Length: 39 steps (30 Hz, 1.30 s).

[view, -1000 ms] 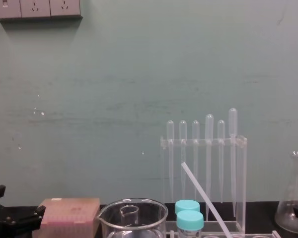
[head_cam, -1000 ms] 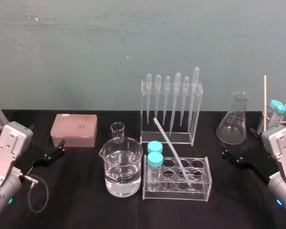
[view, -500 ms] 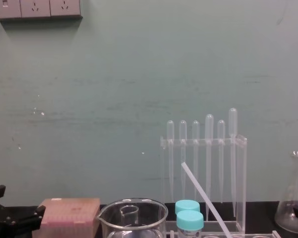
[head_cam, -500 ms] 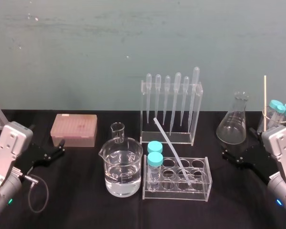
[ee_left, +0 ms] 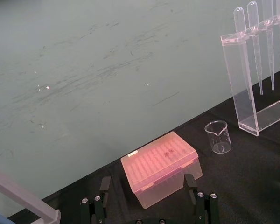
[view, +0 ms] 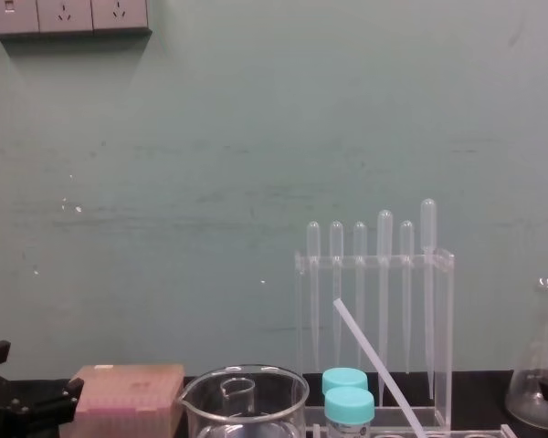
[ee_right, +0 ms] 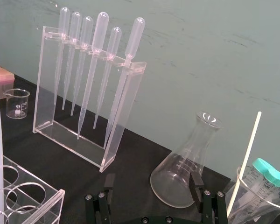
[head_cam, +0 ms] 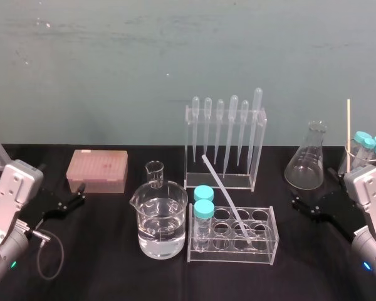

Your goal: Pick up the stirring rod with one hand, then place it down.

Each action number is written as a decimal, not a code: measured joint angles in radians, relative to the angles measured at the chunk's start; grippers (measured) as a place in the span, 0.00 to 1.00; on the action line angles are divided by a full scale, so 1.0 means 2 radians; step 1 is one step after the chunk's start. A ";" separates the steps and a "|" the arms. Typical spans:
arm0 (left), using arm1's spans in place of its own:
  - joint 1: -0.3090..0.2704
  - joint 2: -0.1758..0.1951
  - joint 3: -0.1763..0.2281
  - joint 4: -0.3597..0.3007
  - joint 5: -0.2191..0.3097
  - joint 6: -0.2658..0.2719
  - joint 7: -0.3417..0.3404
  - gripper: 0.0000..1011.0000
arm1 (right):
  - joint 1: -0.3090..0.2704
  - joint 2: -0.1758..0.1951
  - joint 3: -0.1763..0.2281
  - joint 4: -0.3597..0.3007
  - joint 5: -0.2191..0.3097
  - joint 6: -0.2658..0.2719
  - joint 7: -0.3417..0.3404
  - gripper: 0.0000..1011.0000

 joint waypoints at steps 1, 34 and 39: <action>0.000 0.000 0.000 0.000 0.000 0.000 0.000 0.99 | 0.000 0.000 0.000 0.000 0.000 0.000 0.000 0.99; 0.000 0.000 0.000 0.000 0.000 0.000 0.000 0.99 | 0.098 -0.049 0.017 -0.023 0.210 0.126 0.275 0.99; 0.000 0.000 0.000 0.000 0.000 0.000 0.000 0.99 | 0.124 -0.048 -0.012 -0.007 0.197 0.146 0.290 0.99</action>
